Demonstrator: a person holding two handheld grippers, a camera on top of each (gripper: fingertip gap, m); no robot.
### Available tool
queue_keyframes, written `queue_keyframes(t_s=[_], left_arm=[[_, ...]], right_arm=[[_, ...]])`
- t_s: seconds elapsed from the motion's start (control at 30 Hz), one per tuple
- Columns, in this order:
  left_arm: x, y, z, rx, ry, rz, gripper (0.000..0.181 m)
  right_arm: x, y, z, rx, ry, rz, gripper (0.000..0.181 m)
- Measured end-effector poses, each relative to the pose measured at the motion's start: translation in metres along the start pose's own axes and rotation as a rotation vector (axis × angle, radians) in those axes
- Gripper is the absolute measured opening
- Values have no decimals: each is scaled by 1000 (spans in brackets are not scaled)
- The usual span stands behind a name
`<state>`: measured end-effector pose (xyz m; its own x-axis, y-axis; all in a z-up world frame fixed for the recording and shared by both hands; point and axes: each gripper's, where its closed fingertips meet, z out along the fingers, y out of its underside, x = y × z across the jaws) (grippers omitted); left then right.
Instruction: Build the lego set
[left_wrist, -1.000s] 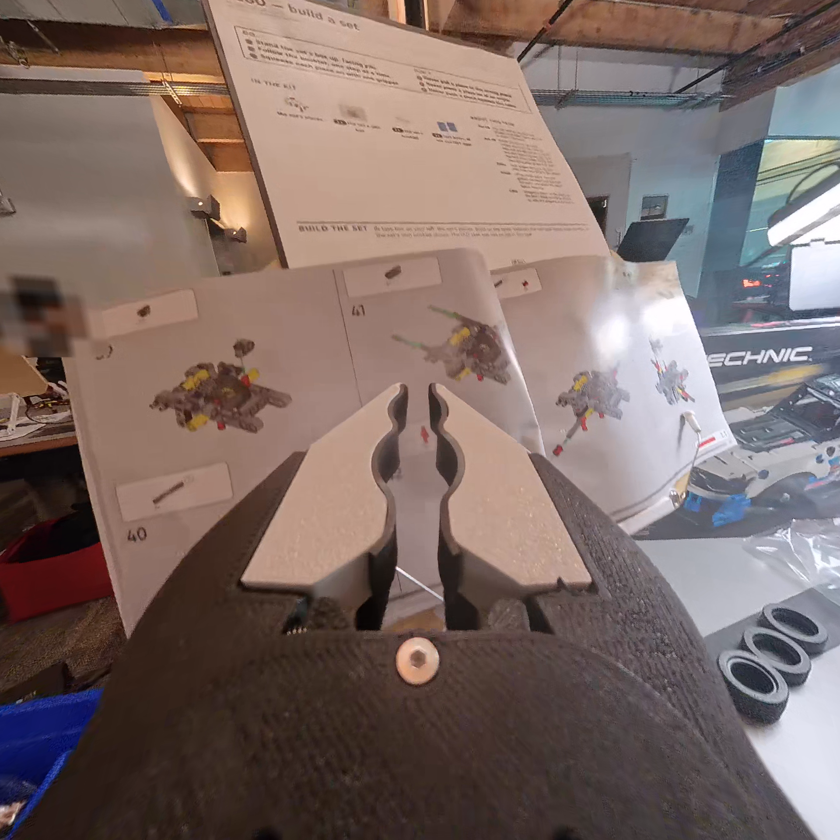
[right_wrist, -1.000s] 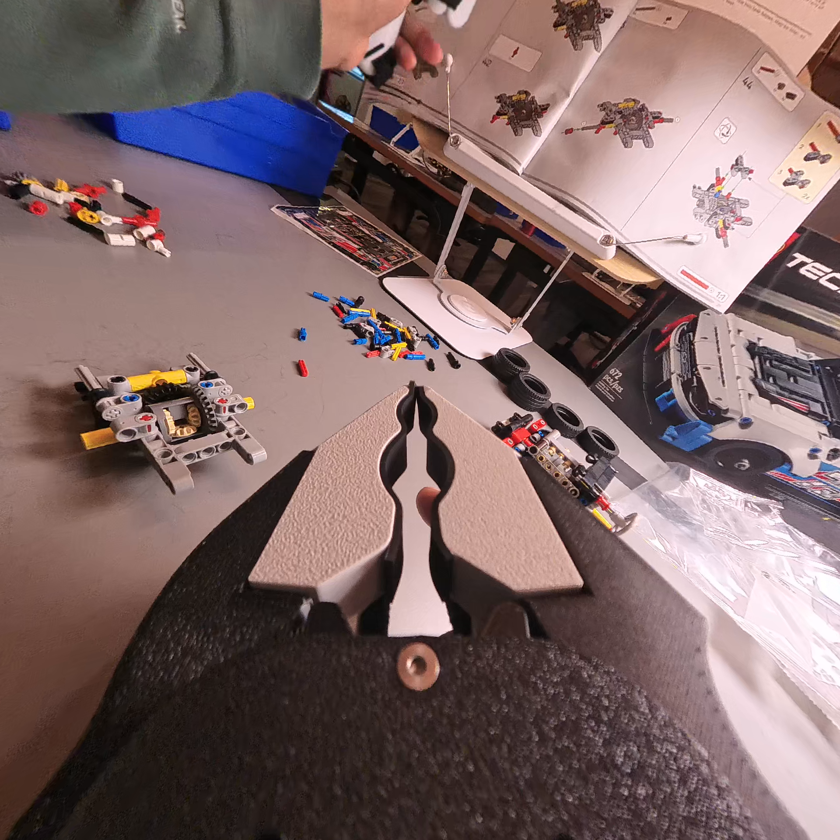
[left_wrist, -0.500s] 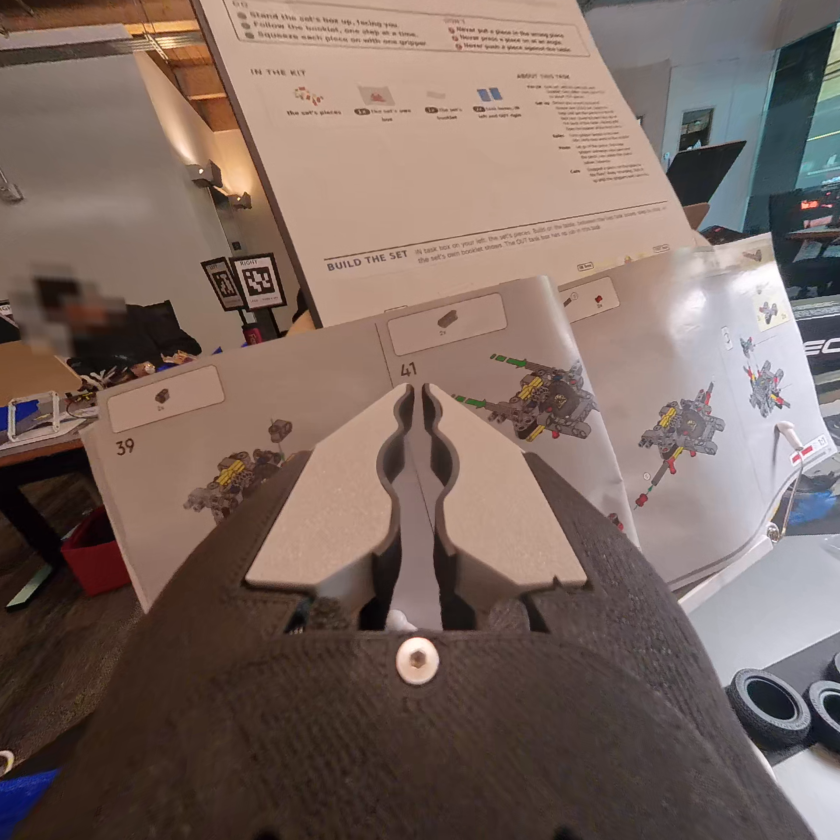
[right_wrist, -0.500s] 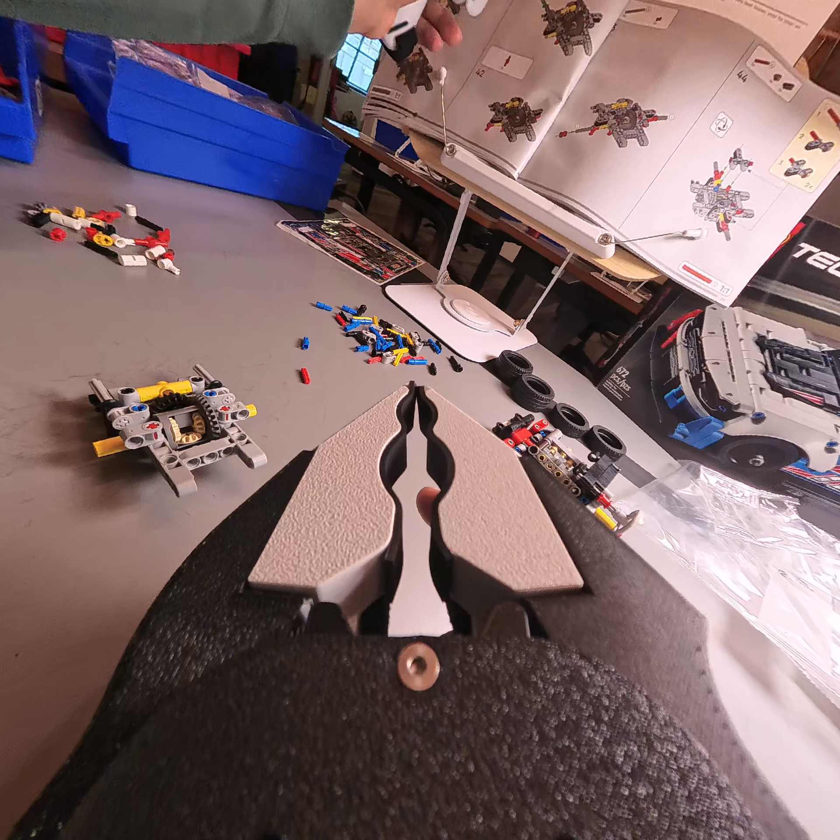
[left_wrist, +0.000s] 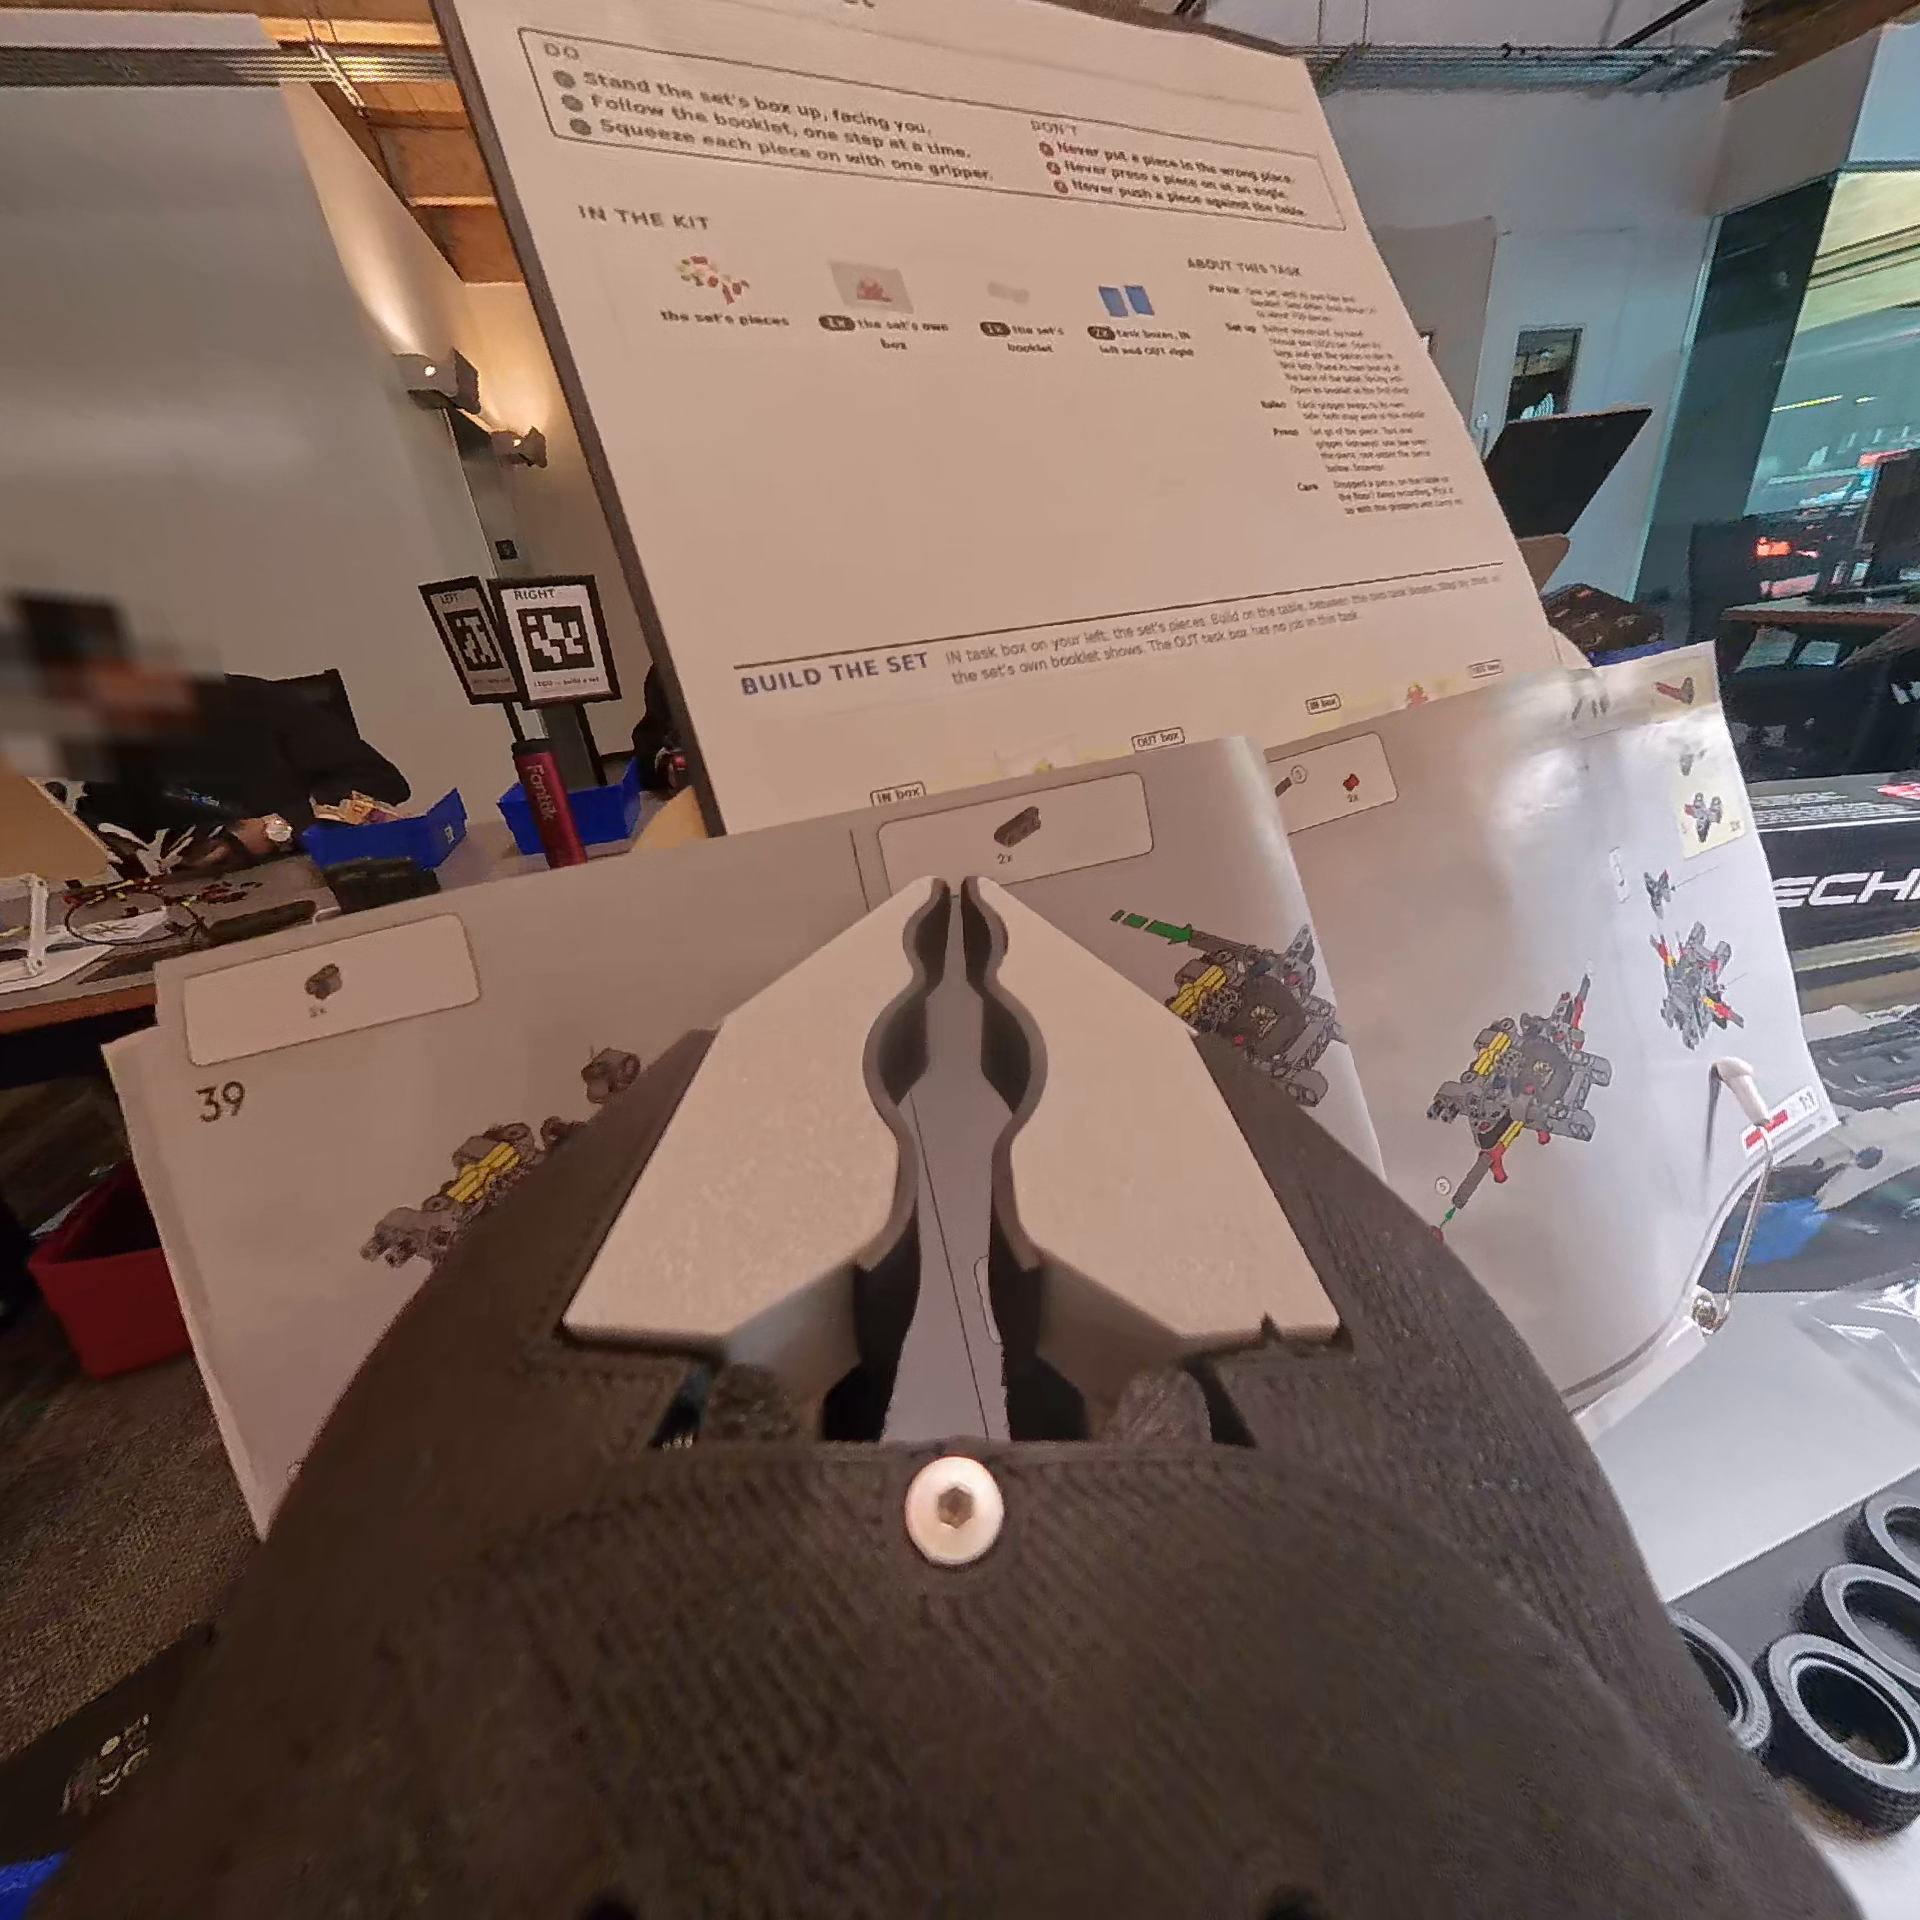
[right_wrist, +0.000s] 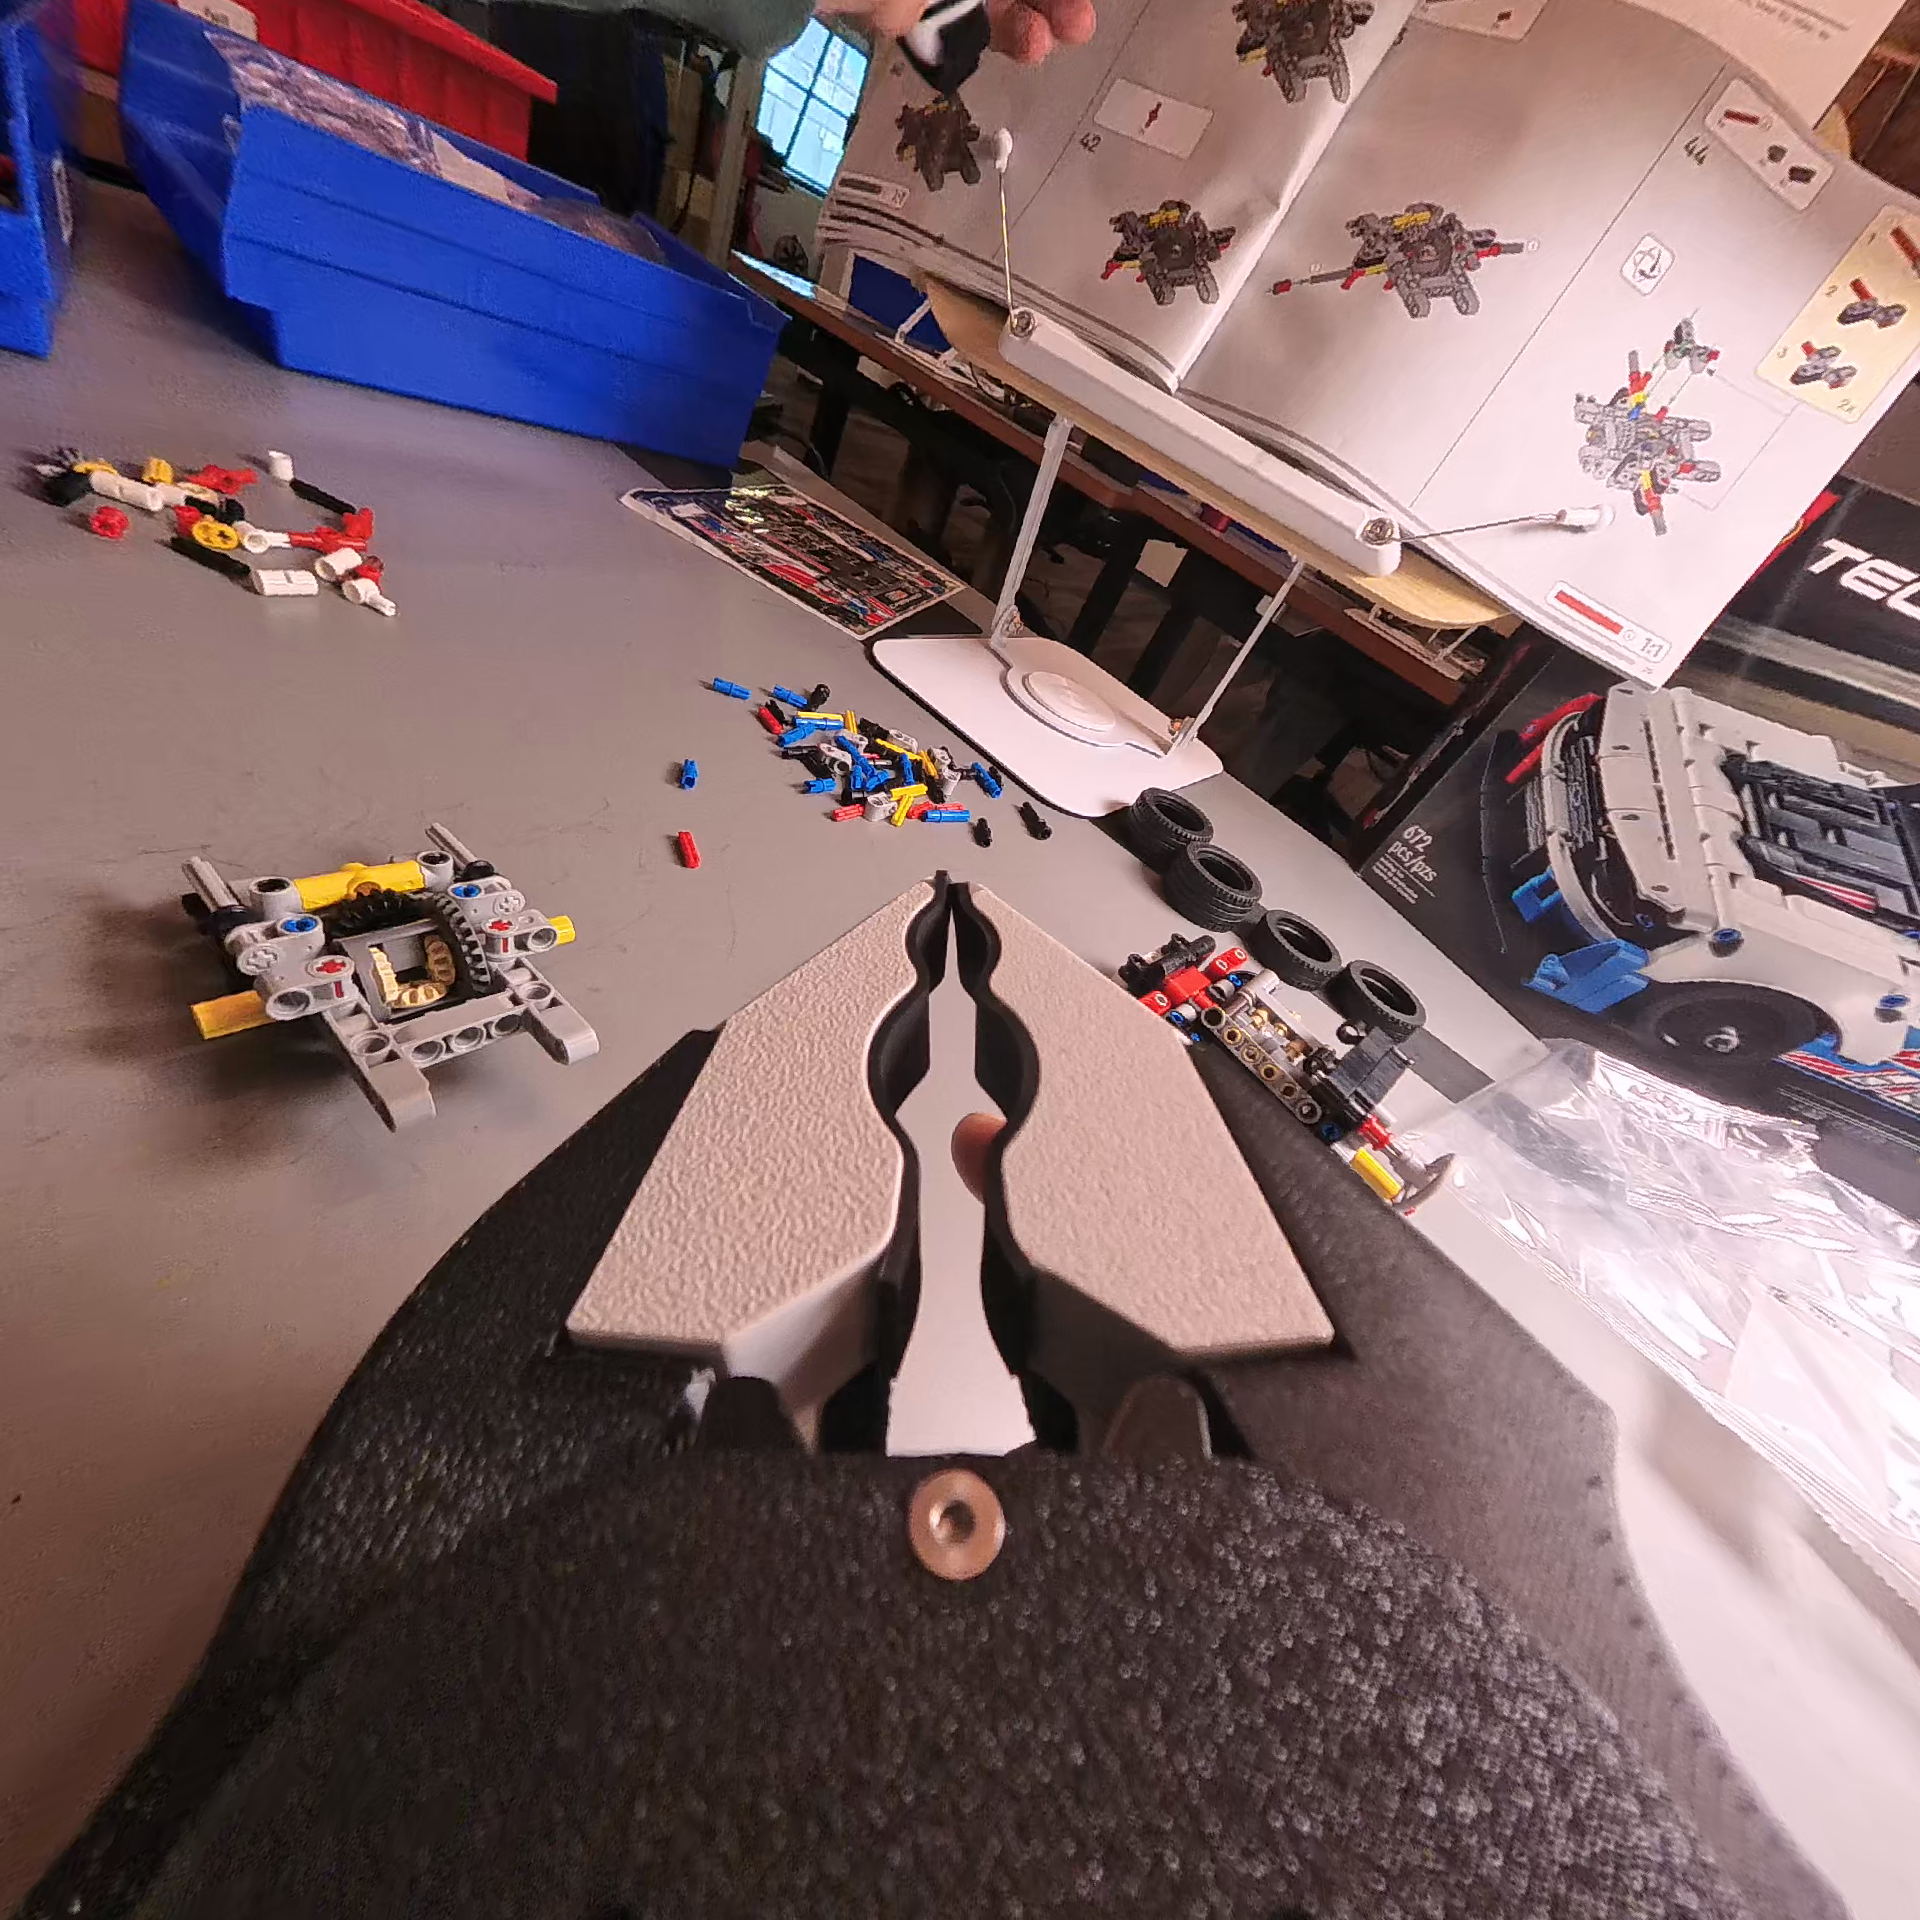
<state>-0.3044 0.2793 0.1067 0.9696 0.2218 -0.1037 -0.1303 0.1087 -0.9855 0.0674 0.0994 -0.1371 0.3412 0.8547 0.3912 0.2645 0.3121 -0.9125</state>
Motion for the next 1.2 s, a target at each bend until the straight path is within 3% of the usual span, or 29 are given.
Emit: queue_keyframes(t_s=[0.53, 0.87, 1.2], left_arm=[[-1, -7, -6, -15, 1, 42, 0], [3, 8, -19, -40, 20, 23, 0], [22, 39, -52, 0, 77, -6, 3]], right_arm=[[-2, 5, 2, -18, -11, 14, 0], [-2, 7, 4, -29, -9, 12, 0], [-2, 11, 5, -43, -4, 6, 0]])
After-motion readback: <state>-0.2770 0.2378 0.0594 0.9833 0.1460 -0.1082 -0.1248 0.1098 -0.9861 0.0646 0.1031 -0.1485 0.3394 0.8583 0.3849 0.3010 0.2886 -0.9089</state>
